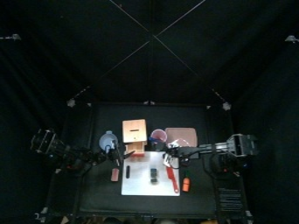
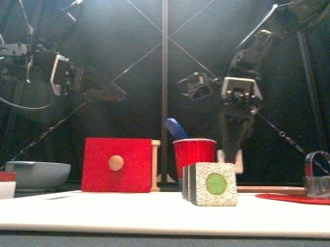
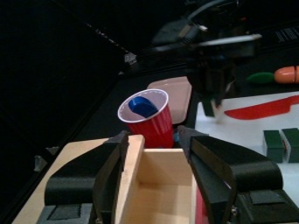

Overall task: Place sushi on board then cut the sushi with the knife then place the pieces on the plate
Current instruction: Place the 4 sushi pieces on the plate

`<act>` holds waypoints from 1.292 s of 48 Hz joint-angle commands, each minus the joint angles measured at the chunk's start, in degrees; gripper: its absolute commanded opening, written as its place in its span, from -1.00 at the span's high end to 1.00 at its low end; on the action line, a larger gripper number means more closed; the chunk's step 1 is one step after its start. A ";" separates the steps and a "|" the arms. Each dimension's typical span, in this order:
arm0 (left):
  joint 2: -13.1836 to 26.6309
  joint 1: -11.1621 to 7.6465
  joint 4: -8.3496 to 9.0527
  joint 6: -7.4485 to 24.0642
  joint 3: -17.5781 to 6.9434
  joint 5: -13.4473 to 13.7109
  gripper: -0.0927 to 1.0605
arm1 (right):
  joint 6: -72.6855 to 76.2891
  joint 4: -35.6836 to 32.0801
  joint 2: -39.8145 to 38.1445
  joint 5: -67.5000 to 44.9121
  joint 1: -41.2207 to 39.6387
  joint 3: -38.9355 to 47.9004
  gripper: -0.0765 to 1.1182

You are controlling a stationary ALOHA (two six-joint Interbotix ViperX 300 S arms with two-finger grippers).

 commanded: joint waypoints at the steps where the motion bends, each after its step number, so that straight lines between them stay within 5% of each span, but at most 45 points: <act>1: -0.62 0.09 0.26 0.09 -0.70 -0.62 -0.65 | 3.08 -0.70 -5.98 -4.04 -6.68 4.31 0.01; 24: -0.62 0.09 1.49 -0.09 0.62 -0.62 -0.65 | 7.56 2.29 7.65 -12.92 -15.29 -1.05 -0.03; 33: -0.70 -0.35 1.49 -0.18 0.18 -0.62 -0.65 | 7.47 2.02 10.46 -11.51 -15.29 -2.46 -0.39; 41: -0.70 -0.44 1.49 -0.18 -0.53 -0.53 -0.65 | 7.82 1.85 10.46 -9.58 -15.47 -2.55 -0.63; 52: -0.70 -0.44 1.49 -0.26 -0.70 -0.62 -0.65 | 7.91 0.97 6.33 -7.38 -14.77 -1.58 -0.65; 62: -0.70 -0.44 1.49 -0.26 -0.88 -0.53 -0.65 | 6.94 -0.53 -0.97 -2.11 -2.29 0.35 -0.65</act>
